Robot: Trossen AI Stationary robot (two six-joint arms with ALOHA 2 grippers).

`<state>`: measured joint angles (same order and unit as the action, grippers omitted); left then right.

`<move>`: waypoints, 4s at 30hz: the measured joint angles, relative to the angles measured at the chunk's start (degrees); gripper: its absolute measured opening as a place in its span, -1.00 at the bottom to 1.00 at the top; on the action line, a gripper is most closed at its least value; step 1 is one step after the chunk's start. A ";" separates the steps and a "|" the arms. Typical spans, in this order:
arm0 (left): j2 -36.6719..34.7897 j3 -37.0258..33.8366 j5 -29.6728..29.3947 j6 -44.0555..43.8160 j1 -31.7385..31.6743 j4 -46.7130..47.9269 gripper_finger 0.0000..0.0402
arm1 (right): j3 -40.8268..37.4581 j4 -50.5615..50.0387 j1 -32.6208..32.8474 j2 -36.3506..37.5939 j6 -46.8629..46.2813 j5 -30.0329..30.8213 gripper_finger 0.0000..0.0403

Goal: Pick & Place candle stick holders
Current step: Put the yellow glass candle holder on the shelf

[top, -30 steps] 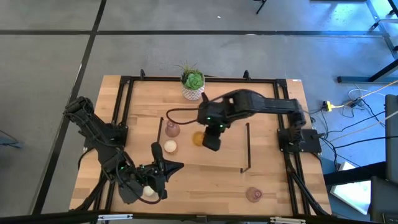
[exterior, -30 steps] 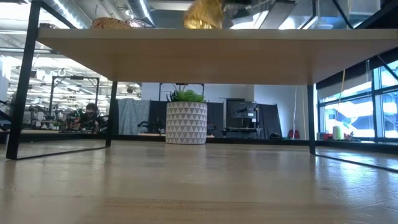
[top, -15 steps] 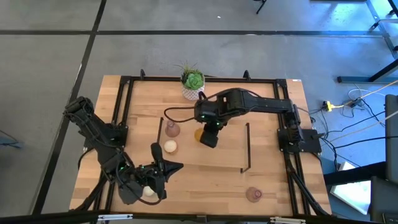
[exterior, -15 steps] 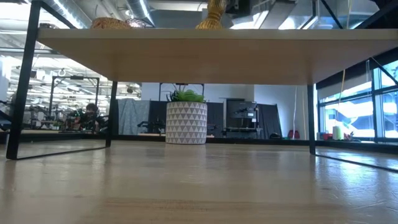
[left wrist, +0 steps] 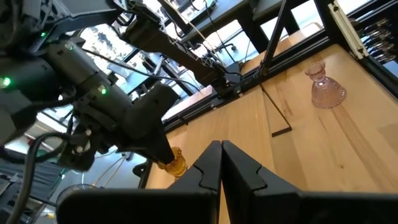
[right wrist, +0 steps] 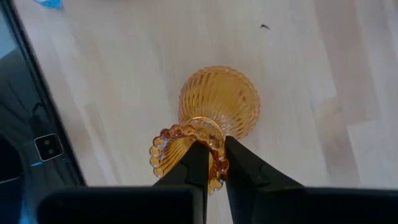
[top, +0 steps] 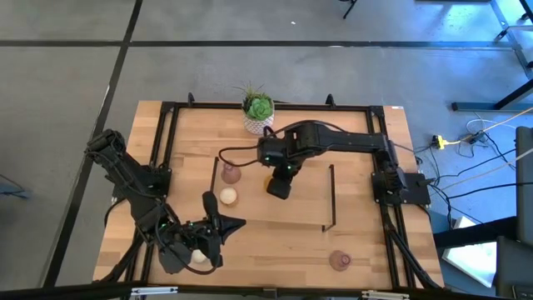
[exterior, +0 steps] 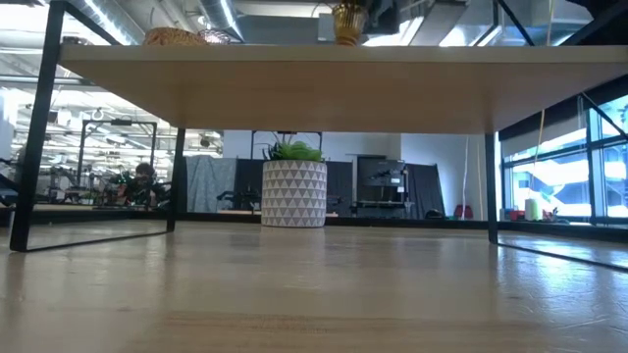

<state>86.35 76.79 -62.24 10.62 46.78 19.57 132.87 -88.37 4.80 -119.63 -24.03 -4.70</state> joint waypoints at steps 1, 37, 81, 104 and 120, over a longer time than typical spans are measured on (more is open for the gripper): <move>0.00 0.00 0.26 0.00 0.00 0.00 -0.99 | 0.05 0.10 0.00 -0.26 0.08 -0.43 -0.85; 0.00 0.00 0.84 -0.42 0.00 0.61 -0.99 | 2.13 8.98 3.38 7.26 11.33 3.16 -0.20; 0.00 0.02 0.66 -0.92 1.92 1.70 -0.99 | -21.78 14.33 6.57 8.52 15.52 11.34 -1.00; 0.00 0.02 0.64 -0.88 1.92 1.70 -0.99 | -24.12 25.38 4.65 8.54 17.44 13.05 -1.00; 0.02 0.02 0.62 -0.88 1.92 1.68 -0.99 | -24.34 22.52 14.57 10.38 13.83 16.06 -1.00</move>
<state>86.37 76.82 -61.63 9.74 48.71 21.26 108.53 -65.85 19.37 -109.25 -10.20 11.35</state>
